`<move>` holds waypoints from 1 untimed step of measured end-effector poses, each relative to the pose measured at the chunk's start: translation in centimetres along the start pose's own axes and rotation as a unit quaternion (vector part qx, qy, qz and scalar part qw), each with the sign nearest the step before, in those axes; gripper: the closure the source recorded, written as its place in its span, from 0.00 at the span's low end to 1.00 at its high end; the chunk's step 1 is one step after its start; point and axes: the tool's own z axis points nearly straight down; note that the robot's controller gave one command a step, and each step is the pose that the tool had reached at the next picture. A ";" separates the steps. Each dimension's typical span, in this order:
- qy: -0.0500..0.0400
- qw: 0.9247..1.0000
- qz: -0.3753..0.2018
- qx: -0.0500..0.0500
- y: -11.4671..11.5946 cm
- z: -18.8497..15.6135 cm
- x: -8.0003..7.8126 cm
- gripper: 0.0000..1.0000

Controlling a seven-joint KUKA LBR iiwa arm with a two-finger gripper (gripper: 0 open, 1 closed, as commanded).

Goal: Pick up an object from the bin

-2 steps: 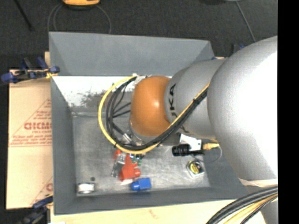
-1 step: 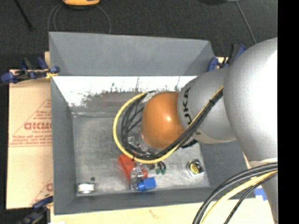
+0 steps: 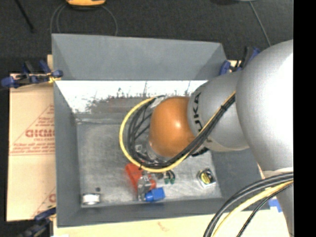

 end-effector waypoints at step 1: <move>0.003 1.000 0.020 0.002 0.3 -16.8 -0.2 1.00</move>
Offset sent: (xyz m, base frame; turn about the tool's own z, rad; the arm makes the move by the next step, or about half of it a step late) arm -0.0032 0.0022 0.1625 0.0427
